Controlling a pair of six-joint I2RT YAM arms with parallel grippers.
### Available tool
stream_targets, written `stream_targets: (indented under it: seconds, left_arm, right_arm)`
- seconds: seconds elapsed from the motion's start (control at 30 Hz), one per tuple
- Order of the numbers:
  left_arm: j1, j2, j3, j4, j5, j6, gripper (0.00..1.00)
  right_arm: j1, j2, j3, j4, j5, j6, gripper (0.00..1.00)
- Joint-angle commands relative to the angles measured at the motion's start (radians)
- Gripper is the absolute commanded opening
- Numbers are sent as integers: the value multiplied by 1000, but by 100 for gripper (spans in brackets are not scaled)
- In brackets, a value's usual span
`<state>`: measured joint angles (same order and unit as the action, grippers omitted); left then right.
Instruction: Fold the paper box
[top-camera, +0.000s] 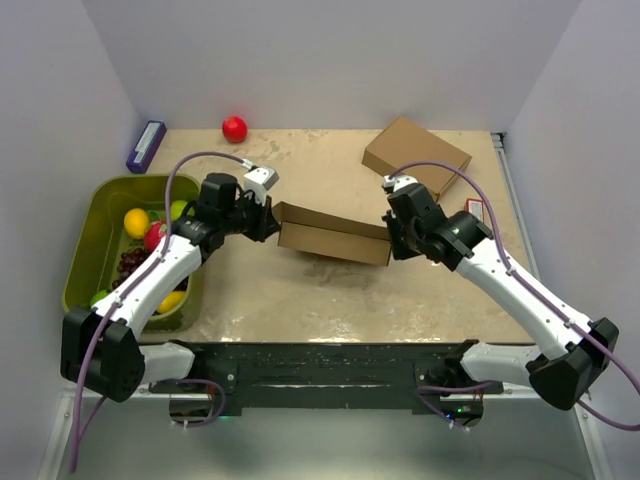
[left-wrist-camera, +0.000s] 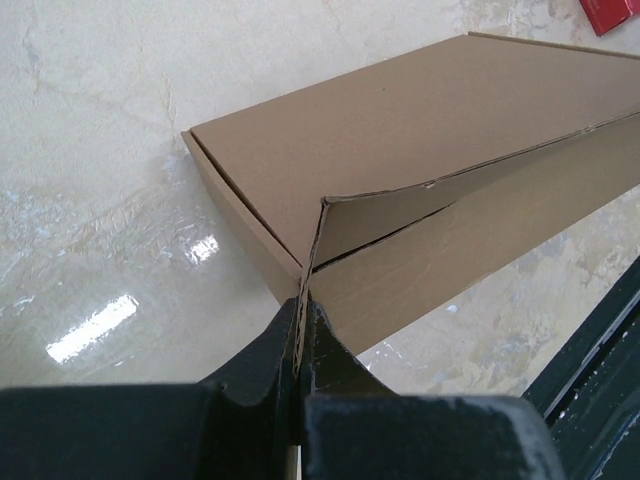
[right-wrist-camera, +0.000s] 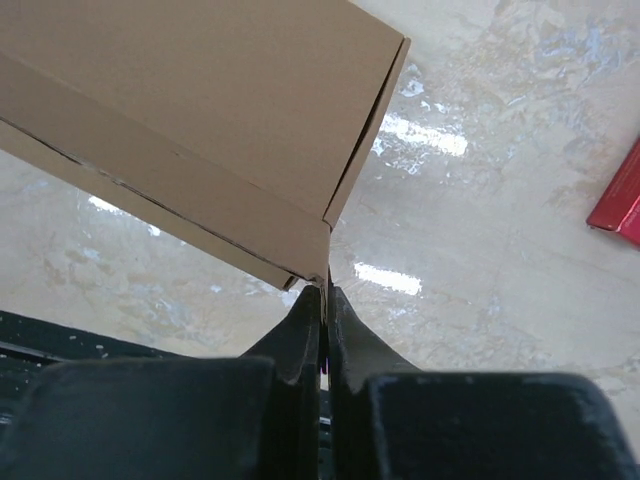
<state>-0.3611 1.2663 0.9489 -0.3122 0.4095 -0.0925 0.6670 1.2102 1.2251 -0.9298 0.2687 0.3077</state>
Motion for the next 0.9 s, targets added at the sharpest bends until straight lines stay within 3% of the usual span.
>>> stream_targets:
  seconds: [0.0,0.3,0.87]
  left_arm:
    - [-9,-1,83,-62,43,-49,0]
    - [-9,33,133,-133,95,-42,0]
    - [-9,136,264,-160,166,-24,0]
  right_arm:
    - [2,11,103,-15,-65,5,0]
    - [-13,117,211,-110,-137,-54,0]
    - [-145,262,326,-116,-350,-131,0]
